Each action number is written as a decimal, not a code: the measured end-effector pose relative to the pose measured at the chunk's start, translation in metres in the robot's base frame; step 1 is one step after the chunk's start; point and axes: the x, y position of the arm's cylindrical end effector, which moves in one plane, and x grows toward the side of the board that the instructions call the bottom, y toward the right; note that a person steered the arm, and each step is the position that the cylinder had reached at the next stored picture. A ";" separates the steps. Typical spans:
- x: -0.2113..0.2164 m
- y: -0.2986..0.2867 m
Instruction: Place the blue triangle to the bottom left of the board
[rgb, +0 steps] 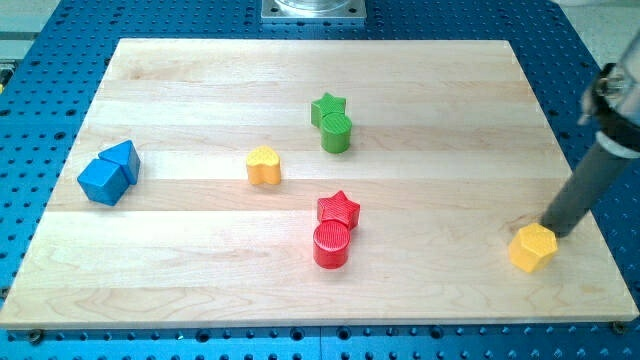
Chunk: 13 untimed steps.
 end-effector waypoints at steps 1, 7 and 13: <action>0.016 -0.009; -0.007 -0.109; -0.141 -0.379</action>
